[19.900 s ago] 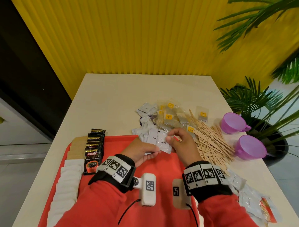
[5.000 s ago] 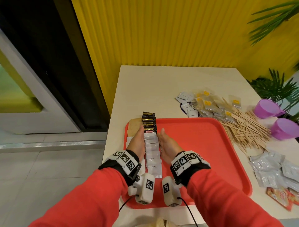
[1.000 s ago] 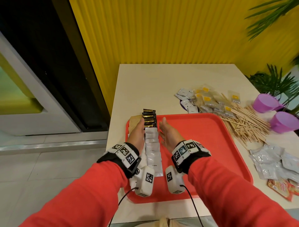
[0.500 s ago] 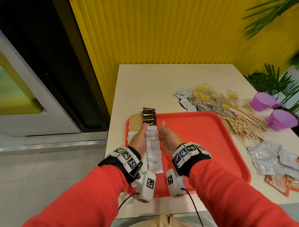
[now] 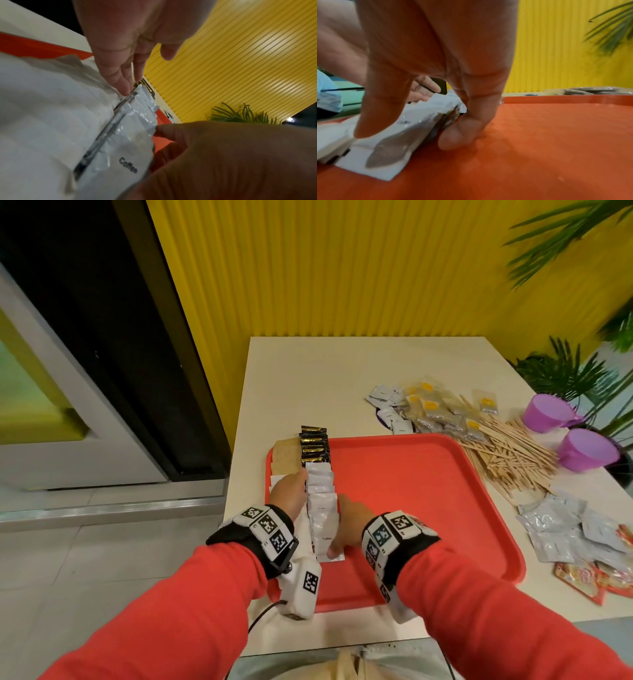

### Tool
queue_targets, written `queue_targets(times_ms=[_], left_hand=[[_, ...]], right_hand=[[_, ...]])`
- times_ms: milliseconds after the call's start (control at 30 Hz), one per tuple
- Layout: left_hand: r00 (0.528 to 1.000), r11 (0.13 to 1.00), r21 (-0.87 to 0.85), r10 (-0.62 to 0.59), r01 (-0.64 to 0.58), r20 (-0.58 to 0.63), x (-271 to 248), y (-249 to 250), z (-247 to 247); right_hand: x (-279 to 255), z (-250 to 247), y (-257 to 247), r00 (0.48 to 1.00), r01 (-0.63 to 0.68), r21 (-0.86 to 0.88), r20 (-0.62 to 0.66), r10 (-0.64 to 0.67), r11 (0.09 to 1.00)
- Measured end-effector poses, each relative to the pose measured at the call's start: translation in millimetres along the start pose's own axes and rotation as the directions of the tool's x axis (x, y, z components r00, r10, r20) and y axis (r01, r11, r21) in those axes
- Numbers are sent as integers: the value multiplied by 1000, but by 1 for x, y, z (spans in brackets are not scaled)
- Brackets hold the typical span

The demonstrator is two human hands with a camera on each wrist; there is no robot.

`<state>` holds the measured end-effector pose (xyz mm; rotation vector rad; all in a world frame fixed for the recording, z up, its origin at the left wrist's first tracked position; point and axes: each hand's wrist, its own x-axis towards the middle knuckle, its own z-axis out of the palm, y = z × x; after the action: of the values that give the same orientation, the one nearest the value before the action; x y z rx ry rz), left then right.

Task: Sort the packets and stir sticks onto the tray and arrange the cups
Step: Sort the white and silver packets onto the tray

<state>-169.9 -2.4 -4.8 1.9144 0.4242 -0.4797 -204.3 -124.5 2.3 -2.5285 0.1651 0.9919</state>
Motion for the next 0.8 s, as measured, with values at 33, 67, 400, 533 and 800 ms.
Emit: queue_targets(times_ms=[33,67,400,533,800], left_hand=[[1000,997,71,-5,6,-12,-1,3,-2],[999,977,212,31,-25,-23,0,3,-5],[987,822,549,154,-150,38,9,16,-14],[984,761,628,171,-165,51,13,19,-12],[984,822,546,175,-163,32,26,23,-11]], right_hand=[[2,2,-2,1000,15,-40,-21,-16,999],[3,3,-4,999,12,-68,-30,-14,998],[11,4,-5,995,6,-90,-94,-15,996],[11,3,-5,995,20,-78,-100,-28,997],[10,-3,-8,992,38,-44,-117,-43,998]])
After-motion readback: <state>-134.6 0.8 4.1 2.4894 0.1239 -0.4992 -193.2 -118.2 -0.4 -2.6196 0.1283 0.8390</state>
